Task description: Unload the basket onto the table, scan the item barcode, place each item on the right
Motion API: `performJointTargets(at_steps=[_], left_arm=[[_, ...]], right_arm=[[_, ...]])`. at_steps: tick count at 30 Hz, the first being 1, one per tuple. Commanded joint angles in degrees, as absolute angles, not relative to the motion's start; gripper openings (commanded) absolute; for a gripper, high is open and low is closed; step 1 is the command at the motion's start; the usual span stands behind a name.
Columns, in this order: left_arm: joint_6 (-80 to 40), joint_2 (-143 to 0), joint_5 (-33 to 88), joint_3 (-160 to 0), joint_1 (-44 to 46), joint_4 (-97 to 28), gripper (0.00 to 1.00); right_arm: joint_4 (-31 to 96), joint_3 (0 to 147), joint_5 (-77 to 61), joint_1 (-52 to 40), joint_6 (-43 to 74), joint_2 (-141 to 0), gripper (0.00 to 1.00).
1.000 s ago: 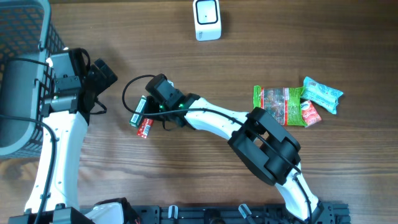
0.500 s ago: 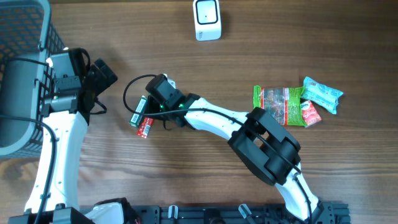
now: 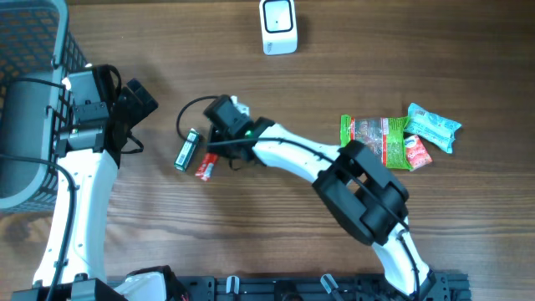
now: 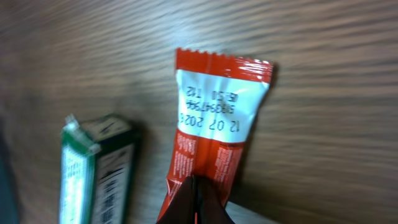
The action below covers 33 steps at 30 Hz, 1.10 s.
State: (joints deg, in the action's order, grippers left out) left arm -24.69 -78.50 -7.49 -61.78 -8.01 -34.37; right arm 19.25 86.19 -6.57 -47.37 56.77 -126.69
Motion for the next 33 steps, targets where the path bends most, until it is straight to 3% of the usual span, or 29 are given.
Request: performJointTargets(at_steps=[1,12,19,25,30,33], left_arm=[[-24.4,-78.8,-8.2,-62.2,-8.2,-34.4,1.00],[-24.4,-78.8,-8.2,-62.2,-8.2,-34.4,1.00],[-24.4,-78.8,-8.2,-62.2,-8.2,-34.4,1.00],[-24.4,-78.8,-8.2,-62.2,-8.2,-34.4,1.00],[-24.4,-78.8,-8.2,-62.2,-8.2,-34.4,1.00],[-24.4,-78.8,-8.2,-62.2,-8.2,-34.4,1.00]], right_arm=[[25.2,84.8,-3.5,-42.9,57.0,-126.9,0.04],[40.7,84.8,-3.5,-34.0,57.0,-120.7,0.04],[42.7,85.3,-7.5,-34.0,47.9,-112.1,0.04],[47.8,85.1,-7.6,-34.6,48.2,-106.8,0.04],[49.0,79.7,-6.8,-37.4,63.8,-107.0,0.04],[44.0,75.7,-6.0,-38.9,67.1,-107.0,0.05]])
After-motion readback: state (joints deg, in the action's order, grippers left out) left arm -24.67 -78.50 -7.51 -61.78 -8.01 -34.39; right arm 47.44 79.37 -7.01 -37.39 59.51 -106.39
